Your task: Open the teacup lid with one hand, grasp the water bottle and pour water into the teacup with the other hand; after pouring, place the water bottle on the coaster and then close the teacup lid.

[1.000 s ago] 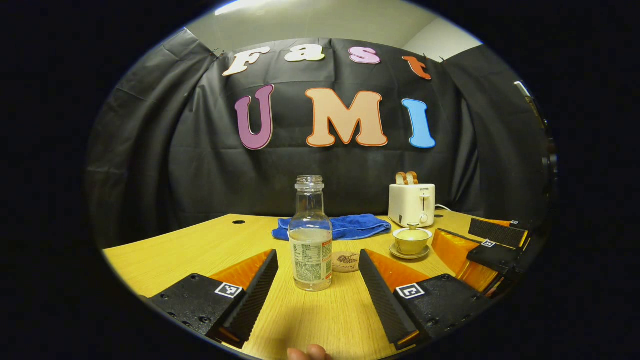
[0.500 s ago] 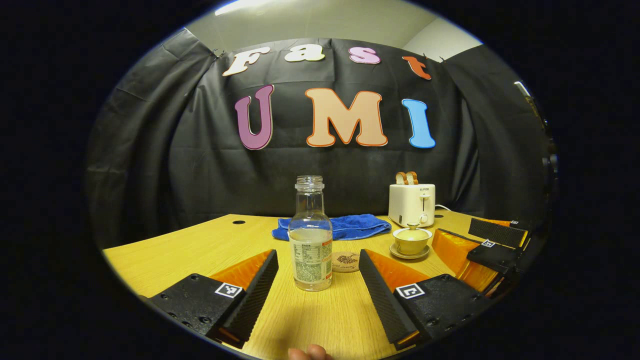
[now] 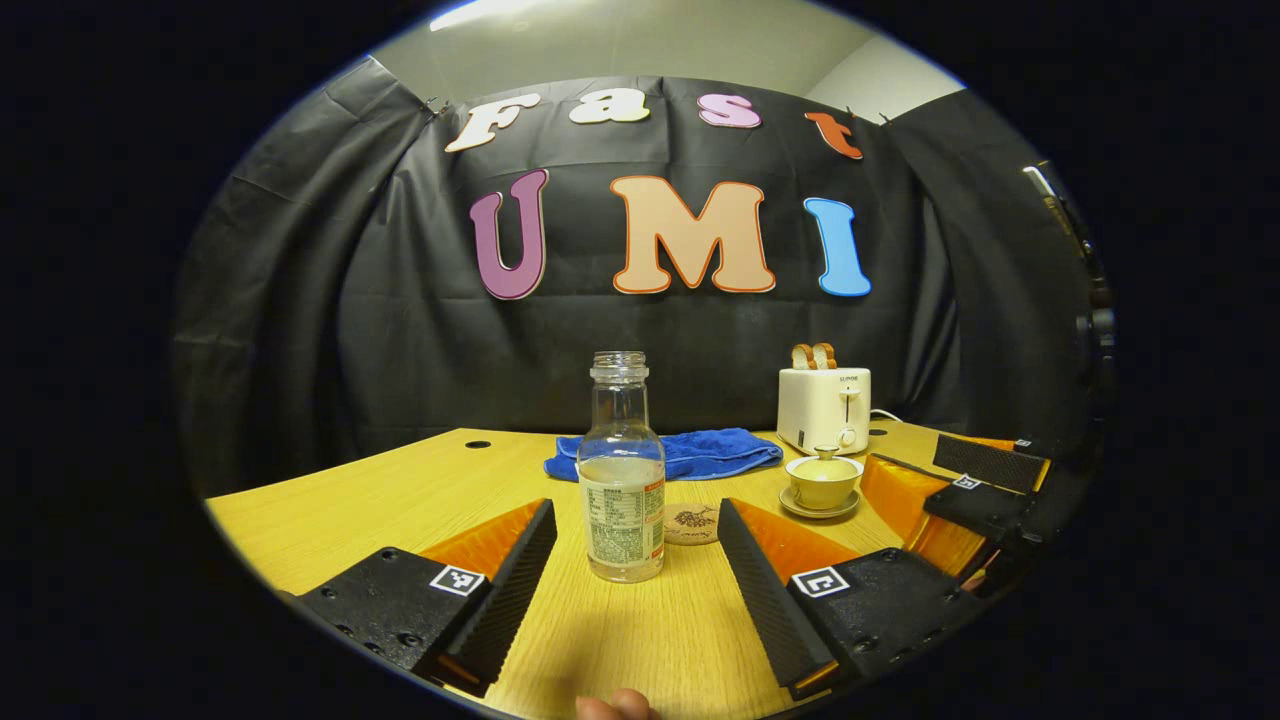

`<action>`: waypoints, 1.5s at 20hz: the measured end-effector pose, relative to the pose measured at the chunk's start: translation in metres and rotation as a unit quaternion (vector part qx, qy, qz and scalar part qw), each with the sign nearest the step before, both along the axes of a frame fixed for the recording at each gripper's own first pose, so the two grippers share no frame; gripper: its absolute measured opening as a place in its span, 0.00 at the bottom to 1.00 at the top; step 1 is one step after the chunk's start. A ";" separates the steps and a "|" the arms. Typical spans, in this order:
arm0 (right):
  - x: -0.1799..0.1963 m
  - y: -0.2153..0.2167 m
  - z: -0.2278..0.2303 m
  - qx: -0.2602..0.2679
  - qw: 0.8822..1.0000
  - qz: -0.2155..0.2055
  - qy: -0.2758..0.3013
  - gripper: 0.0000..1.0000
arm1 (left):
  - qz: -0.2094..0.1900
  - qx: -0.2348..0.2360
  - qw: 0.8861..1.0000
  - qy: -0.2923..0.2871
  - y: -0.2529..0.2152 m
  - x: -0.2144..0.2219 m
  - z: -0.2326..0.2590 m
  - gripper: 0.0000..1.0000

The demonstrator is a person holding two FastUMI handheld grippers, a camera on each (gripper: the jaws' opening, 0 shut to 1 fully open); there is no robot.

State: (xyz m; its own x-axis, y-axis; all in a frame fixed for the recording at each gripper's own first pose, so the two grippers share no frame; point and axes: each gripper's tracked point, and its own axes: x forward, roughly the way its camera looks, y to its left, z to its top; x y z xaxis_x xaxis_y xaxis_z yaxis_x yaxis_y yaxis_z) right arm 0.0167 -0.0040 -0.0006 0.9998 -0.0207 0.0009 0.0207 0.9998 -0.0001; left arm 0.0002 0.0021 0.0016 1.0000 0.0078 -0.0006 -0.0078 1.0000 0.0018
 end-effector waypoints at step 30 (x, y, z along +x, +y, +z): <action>0.158 -0.007 -0.029 -0.014 0.997 0.019 0.076 0.34 | 0.001 0.000 1.000 0.000 0.001 0.000 0.000 0.95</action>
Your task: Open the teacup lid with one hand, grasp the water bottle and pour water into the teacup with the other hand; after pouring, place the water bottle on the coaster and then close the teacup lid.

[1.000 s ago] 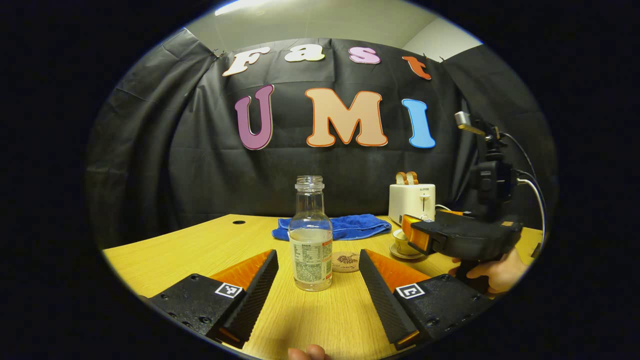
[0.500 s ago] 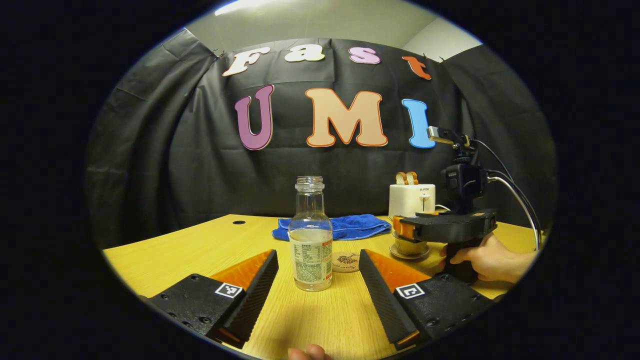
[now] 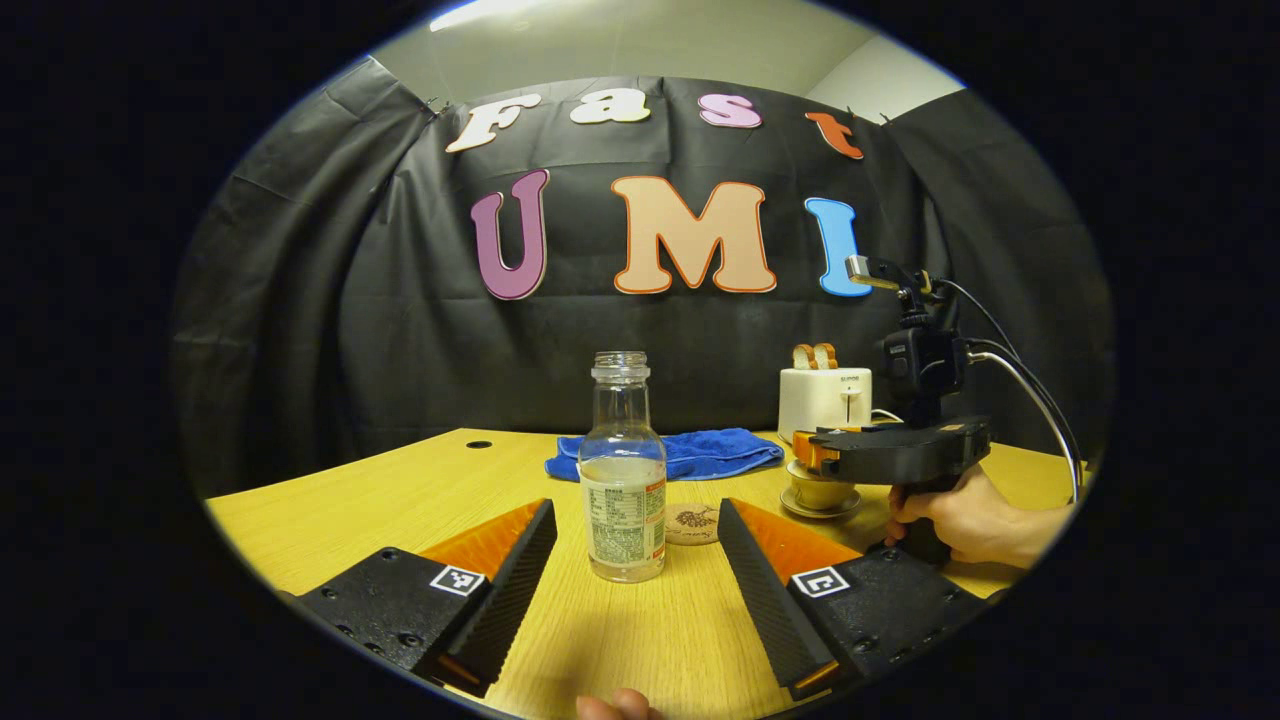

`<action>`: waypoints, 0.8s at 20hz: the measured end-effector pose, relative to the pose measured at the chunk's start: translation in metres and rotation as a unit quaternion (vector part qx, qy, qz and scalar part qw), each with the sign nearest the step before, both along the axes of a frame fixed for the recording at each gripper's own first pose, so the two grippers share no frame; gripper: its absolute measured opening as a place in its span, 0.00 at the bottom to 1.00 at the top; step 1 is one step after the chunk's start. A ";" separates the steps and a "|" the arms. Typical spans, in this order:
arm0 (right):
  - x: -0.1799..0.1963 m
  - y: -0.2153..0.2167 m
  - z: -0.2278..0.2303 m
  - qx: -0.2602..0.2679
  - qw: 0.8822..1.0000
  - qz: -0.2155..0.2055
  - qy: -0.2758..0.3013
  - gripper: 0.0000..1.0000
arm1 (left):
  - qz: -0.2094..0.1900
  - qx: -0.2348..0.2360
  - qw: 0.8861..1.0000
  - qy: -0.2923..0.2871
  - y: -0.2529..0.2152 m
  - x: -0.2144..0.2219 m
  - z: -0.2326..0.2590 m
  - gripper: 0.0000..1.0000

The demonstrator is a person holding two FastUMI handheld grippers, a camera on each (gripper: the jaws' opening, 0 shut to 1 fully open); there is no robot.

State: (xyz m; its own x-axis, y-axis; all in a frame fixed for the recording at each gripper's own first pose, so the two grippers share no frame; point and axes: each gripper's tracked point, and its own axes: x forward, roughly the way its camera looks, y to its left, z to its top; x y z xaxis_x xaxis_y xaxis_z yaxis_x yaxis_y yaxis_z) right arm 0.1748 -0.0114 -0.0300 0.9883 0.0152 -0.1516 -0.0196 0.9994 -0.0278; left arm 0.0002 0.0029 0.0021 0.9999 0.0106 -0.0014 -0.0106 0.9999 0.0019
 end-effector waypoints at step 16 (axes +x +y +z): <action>-0.054 -0.022 0.025 0.017 0.997 0.029 -0.073 0.34 | -0.007 0.002 1.000 0.001 -0.002 0.006 -0.001 0.95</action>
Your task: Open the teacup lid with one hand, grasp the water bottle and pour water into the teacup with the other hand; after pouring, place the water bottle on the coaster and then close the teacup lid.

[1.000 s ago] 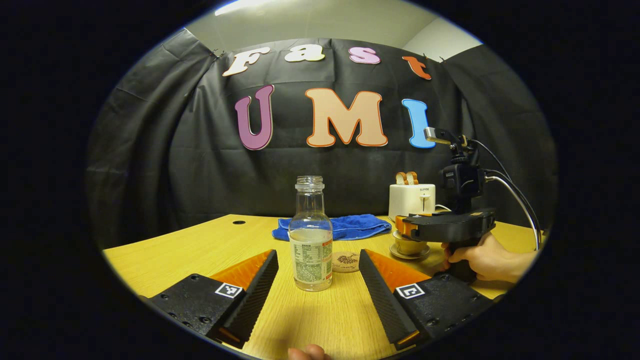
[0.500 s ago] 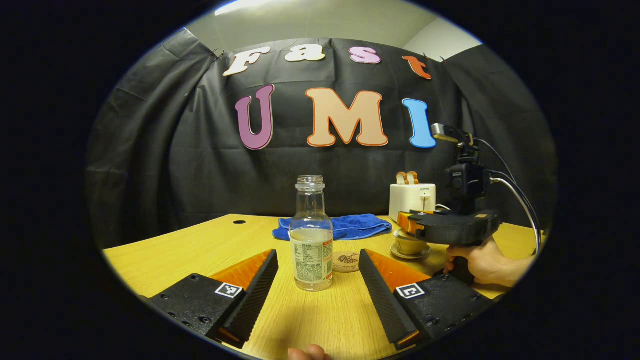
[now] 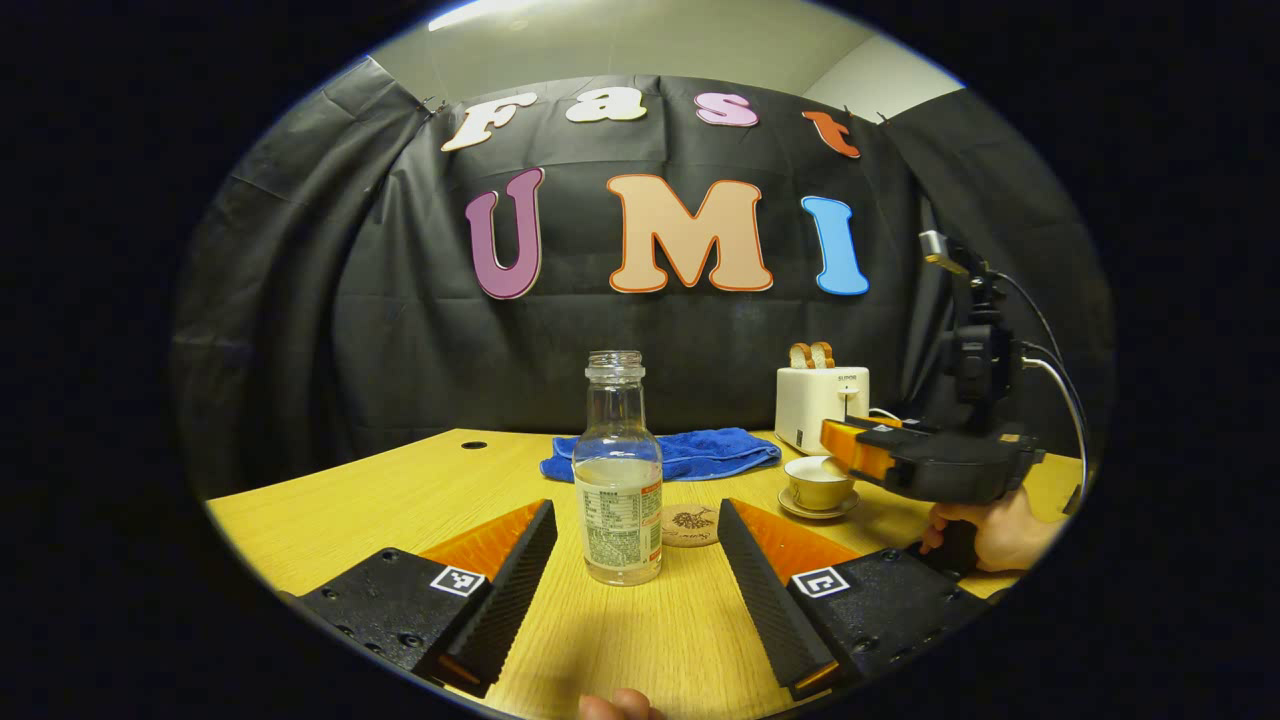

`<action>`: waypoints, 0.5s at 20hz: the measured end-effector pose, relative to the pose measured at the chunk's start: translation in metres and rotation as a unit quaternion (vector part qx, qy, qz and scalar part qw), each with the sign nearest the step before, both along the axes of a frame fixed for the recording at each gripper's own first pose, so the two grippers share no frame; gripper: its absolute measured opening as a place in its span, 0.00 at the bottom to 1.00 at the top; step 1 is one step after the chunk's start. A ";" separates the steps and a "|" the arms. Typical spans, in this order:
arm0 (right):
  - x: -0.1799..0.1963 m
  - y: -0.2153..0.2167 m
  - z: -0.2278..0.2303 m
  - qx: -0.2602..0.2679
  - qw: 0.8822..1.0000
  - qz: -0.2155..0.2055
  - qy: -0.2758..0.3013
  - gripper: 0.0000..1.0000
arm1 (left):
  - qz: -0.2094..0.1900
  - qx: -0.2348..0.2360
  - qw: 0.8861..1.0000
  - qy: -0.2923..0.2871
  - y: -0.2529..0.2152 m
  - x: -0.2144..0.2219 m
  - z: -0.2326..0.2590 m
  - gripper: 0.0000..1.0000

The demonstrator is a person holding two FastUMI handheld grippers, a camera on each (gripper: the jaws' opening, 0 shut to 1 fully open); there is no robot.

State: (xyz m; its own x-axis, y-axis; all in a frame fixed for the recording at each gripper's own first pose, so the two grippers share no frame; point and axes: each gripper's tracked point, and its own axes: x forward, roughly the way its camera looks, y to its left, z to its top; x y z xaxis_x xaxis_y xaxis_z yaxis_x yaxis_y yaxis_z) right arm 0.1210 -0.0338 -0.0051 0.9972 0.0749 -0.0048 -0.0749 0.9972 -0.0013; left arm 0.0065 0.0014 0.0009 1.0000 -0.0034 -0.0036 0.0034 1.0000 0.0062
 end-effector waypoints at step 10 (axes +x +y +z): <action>-0.059 -0.067 0.006 0.000 1.000 -0.013 -0.004 0.34 | 0.028 0.001 1.000 0.001 0.014 0.042 -0.001 0.95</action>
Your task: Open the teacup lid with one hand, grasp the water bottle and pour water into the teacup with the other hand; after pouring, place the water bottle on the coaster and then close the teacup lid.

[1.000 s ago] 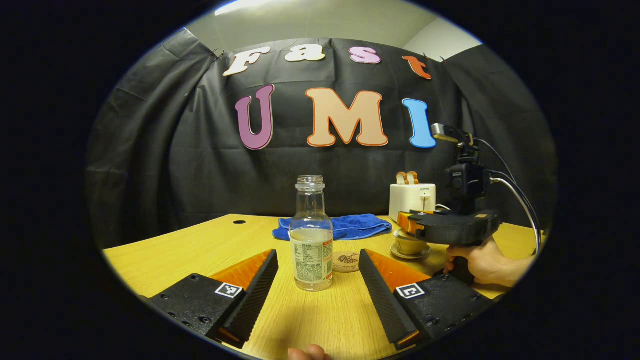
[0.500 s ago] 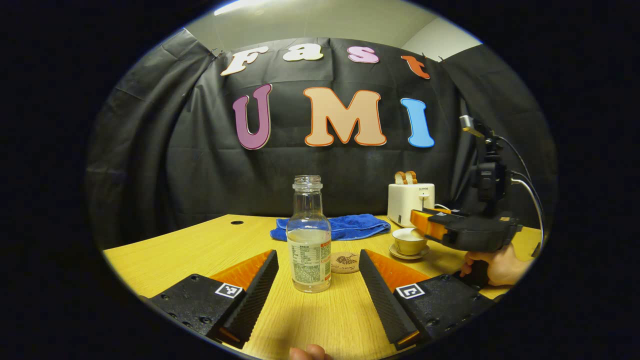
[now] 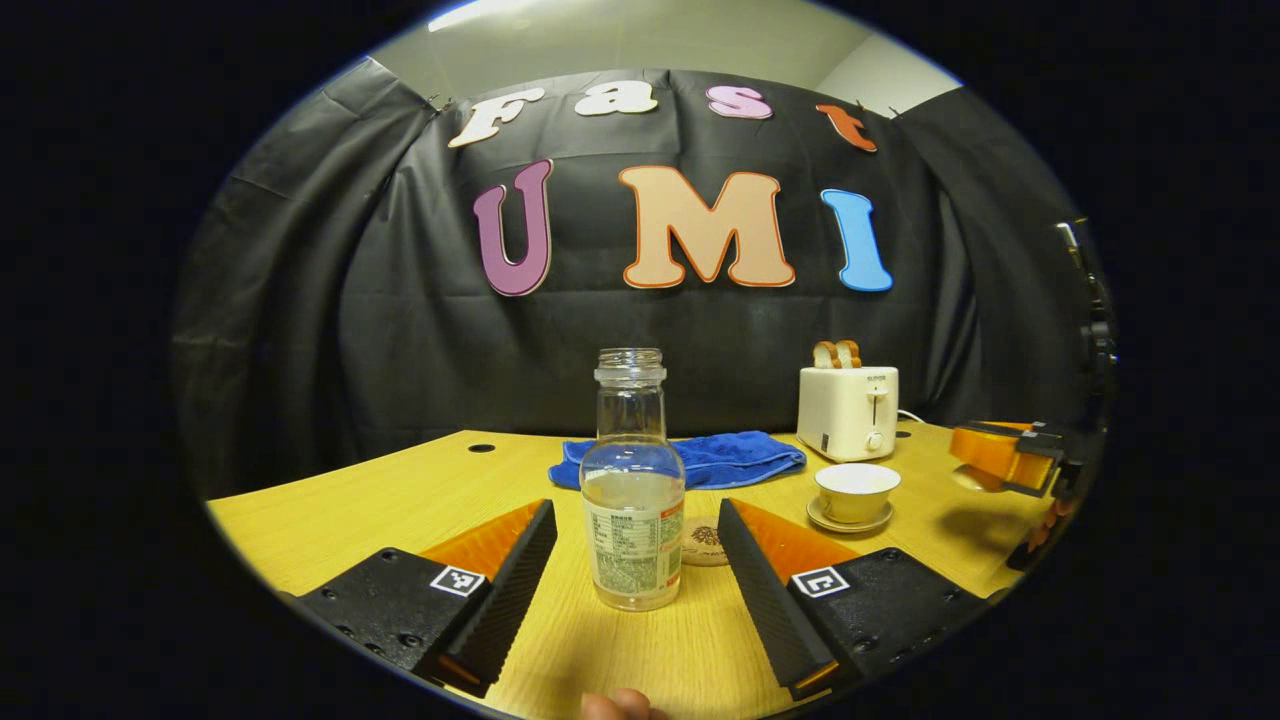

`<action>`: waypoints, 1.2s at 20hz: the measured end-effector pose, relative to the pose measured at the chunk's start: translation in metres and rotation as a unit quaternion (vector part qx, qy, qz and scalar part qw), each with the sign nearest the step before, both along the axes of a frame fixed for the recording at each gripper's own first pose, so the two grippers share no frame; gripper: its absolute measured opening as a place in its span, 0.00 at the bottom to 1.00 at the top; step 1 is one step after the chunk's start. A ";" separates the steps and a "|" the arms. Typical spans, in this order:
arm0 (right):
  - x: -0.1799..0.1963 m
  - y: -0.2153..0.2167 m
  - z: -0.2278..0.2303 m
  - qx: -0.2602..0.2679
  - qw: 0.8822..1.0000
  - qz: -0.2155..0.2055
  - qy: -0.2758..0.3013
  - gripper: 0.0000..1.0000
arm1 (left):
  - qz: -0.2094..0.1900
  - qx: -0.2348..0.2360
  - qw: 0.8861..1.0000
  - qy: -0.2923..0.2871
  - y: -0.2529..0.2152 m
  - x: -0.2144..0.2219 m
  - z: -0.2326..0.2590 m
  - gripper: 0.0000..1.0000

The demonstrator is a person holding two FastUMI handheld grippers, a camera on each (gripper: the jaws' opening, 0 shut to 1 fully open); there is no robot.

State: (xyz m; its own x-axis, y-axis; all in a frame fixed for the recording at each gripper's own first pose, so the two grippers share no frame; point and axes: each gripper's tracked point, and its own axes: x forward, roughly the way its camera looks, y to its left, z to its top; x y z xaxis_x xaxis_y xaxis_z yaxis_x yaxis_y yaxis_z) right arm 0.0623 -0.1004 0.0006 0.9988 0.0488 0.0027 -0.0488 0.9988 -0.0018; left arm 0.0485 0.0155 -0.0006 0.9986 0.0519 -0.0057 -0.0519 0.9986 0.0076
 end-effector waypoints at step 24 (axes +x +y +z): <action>-0.015 -0.029 0.002 -0.001 1.000 -0.027 -0.002 0.34 | -0.054 0.130 0.990 0.012 -0.023 0.090 -0.007 0.71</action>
